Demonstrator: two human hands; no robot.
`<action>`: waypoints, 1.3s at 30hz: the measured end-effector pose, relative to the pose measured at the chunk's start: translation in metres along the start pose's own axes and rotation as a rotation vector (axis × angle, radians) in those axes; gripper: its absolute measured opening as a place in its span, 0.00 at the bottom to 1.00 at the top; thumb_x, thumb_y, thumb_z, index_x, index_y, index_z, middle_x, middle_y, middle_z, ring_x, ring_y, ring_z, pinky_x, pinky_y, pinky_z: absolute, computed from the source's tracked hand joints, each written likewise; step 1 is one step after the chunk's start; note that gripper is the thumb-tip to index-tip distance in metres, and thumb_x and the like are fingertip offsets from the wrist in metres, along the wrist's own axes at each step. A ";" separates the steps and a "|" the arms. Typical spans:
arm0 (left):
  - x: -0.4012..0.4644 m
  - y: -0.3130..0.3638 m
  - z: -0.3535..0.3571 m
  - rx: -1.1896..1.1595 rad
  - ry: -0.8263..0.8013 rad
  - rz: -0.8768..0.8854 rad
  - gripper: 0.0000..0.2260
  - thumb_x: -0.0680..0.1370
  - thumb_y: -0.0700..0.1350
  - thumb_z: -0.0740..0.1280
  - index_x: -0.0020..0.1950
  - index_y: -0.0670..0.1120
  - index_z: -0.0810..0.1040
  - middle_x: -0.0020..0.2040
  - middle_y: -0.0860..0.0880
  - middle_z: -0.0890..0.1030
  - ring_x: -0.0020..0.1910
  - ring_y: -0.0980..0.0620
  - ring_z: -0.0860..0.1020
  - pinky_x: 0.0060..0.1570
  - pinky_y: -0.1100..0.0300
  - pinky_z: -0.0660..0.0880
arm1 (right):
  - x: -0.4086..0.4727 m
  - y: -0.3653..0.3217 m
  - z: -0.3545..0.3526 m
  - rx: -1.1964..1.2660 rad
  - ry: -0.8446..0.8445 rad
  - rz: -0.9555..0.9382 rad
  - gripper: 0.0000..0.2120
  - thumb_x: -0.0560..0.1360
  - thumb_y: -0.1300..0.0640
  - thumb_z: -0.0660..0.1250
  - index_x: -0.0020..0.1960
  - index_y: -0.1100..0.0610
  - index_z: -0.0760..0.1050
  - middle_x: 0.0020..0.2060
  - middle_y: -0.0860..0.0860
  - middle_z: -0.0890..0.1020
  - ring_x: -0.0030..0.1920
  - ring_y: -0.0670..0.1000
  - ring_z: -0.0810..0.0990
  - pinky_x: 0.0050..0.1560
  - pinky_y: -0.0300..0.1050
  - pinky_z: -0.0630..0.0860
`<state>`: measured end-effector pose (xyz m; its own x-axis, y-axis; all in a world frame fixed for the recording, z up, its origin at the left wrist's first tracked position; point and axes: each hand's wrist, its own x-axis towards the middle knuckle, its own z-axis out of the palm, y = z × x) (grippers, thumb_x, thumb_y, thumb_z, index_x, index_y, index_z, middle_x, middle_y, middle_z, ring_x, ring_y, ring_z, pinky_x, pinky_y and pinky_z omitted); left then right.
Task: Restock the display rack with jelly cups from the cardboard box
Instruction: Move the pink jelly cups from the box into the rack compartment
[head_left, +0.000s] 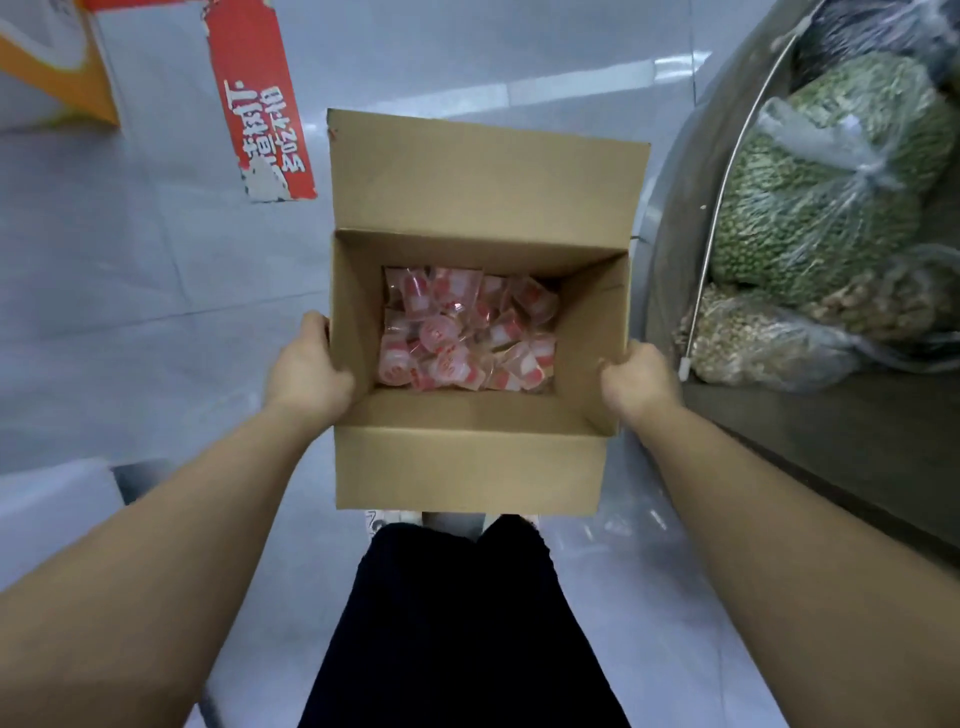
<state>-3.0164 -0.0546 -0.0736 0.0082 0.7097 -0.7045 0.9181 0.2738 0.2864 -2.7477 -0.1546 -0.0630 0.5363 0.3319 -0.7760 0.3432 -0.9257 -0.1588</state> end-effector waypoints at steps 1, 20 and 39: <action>-0.004 -0.005 0.011 -0.005 -0.002 -0.005 0.08 0.73 0.37 0.63 0.47 0.43 0.64 0.41 0.41 0.74 0.44 0.36 0.75 0.38 0.52 0.68 | 0.002 0.009 0.007 -0.012 0.010 0.009 0.10 0.77 0.60 0.61 0.53 0.64 0.76 0.52 0.63 0.80 0.53 0.62 0.78 0.43 0.42 0.66; 0.044 0.012 0.162 0.678 -0.400 0.557 0.24 0.76 0.39 0.62 0.71 0.45 0.61 0.69 0.45 0.66 0.67 0.43 0.64 0.64 0.51 0.66 | 0.067 0.020 0.127 -0.467 -0.278 -0.239 0.28 0.73 0.57 0.67 0.69 0.60 0.61 0.67 0.60 0.67 0.67 0.60 0.67 0.67 0.48 0.65; -0.056 0.023 0.065 -0.153 -0.171 0.583 0.27 0.71 0.41 0.66 0.69 0.53 0.65 0.60 0.52 0.67 0.53 0.61 0.70 0.57 0.69 0.68 | -0.043 0.021 0.067 0.481 0.043 -0.186 0.20 0.64 0.63 0.73 0.51 0.55 0.70 0.47 0.54 0.79 0.46 0.53 0.78 0.47 0.44 0.73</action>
<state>-2.9698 -0.1305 -0.0701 0.5653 0.6598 -0.4950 0.6767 -0.0278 0.7357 -2.8155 -0.2003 -0.0743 0.5344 0.4962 -0.6842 0.0473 -0.8258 -0.5620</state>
